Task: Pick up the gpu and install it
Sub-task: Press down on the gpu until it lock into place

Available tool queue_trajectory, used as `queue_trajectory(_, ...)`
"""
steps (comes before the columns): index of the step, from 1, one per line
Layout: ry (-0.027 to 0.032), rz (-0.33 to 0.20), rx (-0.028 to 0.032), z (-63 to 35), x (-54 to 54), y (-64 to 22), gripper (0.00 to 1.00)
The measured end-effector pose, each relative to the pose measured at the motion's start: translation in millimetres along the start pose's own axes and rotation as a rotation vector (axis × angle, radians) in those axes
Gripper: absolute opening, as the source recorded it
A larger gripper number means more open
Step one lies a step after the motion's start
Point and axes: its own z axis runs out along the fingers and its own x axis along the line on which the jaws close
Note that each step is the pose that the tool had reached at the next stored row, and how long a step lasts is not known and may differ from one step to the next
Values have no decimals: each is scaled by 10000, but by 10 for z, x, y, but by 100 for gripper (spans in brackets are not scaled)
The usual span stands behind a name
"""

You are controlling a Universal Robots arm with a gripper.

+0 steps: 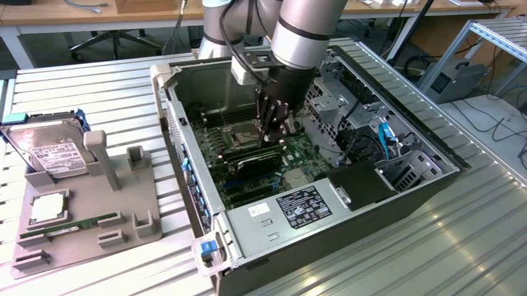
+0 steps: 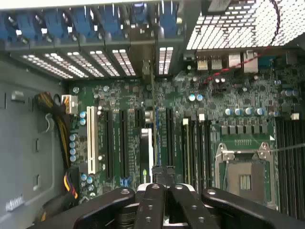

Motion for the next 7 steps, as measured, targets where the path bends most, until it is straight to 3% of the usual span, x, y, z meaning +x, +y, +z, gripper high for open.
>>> queue_trajectory(1, 4, -3, -81, -14, -3, -113, 11)
queue_trajectory(2, 4, -3, -94, -17, -4, -140, 11)
queue_trajectory(7, 5, -3, -94, -17, -4, -141, 11)
